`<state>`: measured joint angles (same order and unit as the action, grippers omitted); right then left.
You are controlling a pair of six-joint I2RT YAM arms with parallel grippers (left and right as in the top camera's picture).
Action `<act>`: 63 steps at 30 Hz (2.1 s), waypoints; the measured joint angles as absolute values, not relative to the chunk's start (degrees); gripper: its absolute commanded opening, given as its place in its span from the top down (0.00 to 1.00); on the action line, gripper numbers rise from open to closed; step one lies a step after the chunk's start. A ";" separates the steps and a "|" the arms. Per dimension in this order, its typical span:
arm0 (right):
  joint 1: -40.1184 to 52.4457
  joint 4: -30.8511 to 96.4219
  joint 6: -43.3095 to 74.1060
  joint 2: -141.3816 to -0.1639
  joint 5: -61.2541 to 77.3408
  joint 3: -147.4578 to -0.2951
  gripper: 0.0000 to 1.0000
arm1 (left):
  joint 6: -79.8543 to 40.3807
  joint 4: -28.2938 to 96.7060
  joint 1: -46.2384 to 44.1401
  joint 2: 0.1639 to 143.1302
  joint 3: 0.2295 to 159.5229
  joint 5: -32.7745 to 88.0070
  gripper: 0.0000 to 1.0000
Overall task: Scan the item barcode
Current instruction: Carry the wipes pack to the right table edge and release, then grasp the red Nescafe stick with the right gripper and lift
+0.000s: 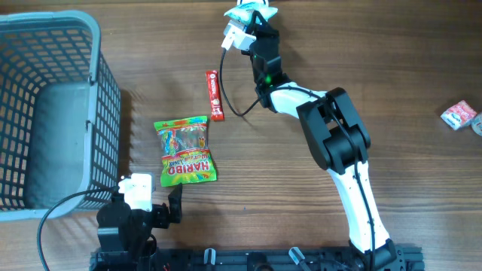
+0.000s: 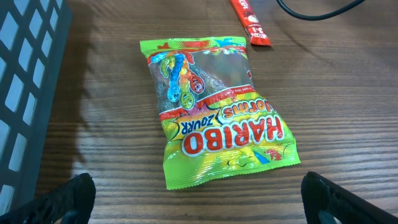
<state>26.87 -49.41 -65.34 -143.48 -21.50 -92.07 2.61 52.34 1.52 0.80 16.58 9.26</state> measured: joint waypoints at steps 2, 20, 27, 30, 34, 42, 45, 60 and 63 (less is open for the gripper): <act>27.64 -49.91 -66.02 -143.48 -24.67 -92.07 0.96 | 2.61 52.34 1.52 0.80 16.58 9.26 0.00; 3.99 -1.93 -53.23 -117.32 -62.72 -91.83 0.96 | 2.61 52.40 1.52 0.75 16.58 9.26 0.00; -15.51 17.37 -18.59 -121.84 -47.51 -88.29 0.83 | 2.61 52.34 1.52 0.78 16.58 9.26 0.00; -18.61 18.02 -15.27 -123.20 -43.11 -87.74 0.45 | 2.61 52.34 1.52 0.78 16.58 9.23 0.00; -16.21 19.38 -12.64 -123.15 -39.24 -87.66 0.02 | 2.61 52.34 1.52 0.78 16.58 9.23 0.00; 4.29 42.48 -0.51 -112.68 5.37 -87.83 0.00 | 2.61 52.36 1.52 0.78 16.58 9.26 0.00; 11.86 41.39 7.22 -112.68 23.07 -87.37 0.00 | 2.61 52.34 1.52 0.80 16.58 9.26 0.00; 38.87 7.79 18.06 -127.63 -0.14 -86.63 0.01 | 2.61 52.34 1.52 0.80 16.58 9.26 0.00; 39.18 4.27 18.46 -128.77 -1.17 -86.61 0.04 | 2.61 52.34 1.52 0.80 16.58 9.26 0.00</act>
<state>39.18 4.27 18.46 -128.77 -1.17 -86.61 2.61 52.34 1.52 0.80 16.58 9.26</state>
